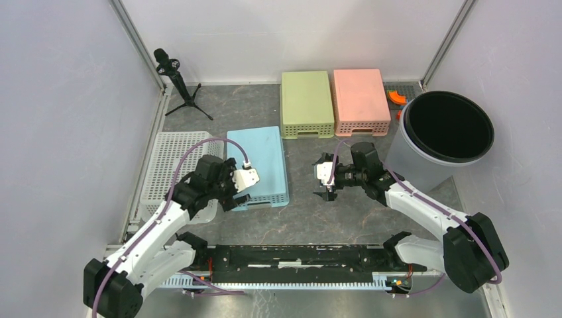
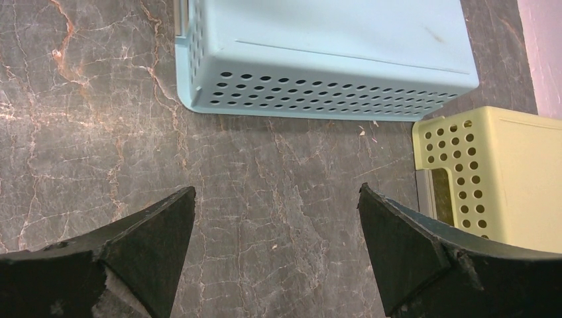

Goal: Turn the large container upside down
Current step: Move the container to the center of the board.

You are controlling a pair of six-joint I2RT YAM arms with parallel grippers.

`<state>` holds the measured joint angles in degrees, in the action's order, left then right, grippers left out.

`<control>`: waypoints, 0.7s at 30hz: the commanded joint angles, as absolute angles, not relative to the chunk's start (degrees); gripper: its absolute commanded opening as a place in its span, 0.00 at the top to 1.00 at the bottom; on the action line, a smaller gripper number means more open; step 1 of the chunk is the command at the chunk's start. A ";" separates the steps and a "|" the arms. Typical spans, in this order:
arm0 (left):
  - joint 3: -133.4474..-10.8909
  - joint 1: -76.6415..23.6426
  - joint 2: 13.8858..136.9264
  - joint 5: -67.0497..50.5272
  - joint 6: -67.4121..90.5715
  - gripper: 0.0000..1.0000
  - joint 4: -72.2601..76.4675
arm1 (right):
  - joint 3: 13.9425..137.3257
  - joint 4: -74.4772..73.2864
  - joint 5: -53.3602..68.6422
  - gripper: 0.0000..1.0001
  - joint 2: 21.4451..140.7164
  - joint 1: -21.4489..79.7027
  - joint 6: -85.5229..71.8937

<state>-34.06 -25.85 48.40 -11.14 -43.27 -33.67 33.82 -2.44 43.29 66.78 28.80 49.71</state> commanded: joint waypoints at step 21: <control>-41.07 -25.96 58.18 1.88 -39.83 0.00 -23.69 | 33.91 -1.77 44.64 0.02 65.44 28.06 50.01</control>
